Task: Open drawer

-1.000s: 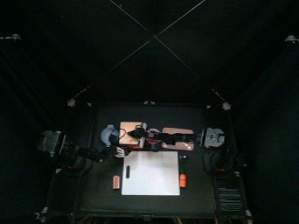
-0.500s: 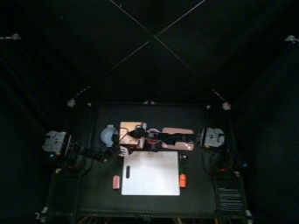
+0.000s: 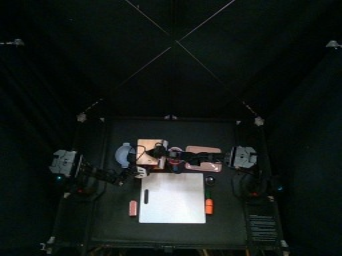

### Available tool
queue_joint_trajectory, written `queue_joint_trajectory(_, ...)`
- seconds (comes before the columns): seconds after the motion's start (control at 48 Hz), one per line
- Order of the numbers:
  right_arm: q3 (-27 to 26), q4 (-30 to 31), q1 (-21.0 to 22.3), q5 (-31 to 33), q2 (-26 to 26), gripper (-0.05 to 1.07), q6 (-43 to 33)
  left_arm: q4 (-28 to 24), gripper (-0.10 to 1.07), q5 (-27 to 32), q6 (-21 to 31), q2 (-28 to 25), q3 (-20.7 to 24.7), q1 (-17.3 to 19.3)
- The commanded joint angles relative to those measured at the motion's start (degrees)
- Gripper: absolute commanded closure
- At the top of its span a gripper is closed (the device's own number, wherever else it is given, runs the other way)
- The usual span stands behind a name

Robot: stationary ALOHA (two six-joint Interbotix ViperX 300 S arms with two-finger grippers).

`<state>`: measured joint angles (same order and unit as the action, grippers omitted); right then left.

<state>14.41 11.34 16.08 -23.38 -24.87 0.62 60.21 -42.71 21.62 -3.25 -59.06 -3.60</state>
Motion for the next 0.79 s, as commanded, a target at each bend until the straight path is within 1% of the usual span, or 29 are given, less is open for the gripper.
queue_joint_trajectory(0.0, -0.1, 0.1, -0.2, 0.9, 1.2, 0.99, 0.1, -0.1, 0.36, -1.2, -0.2, 0.3, 1.0, 0.2)
queue_joint_trajectory(0.146, -0.3, 0.1, -0.2, 1.4, 1.3, 0.99, 0.1, 0.1, 0.37, 0.3, -0.2, 0.4, 1.0, -1.1)
queue_joint_trajectory(0.375, -0.4, 0.1, -0.2, 1.4, 1.3, 0.99, 0.1, 0.6, 0.37, 3.3, -0.2, 0.4, 1.6, -5.2)
queue_joint_trajectory(0.646, -0.9, 0.1, -0.2, 1.7, 1.2, 0.99, 0.1, 4.0, 0.37, 4.5, -0.2, 0.3, 1.9, -10.6)
queue_joint_trajectory(0.771, -1.0, 0.1, -0.1, 2.0, 1.3, 0.99, 0.1, 5.5, 0.37, 4.9, -0.3, 0.4, 1.8, -12.4)
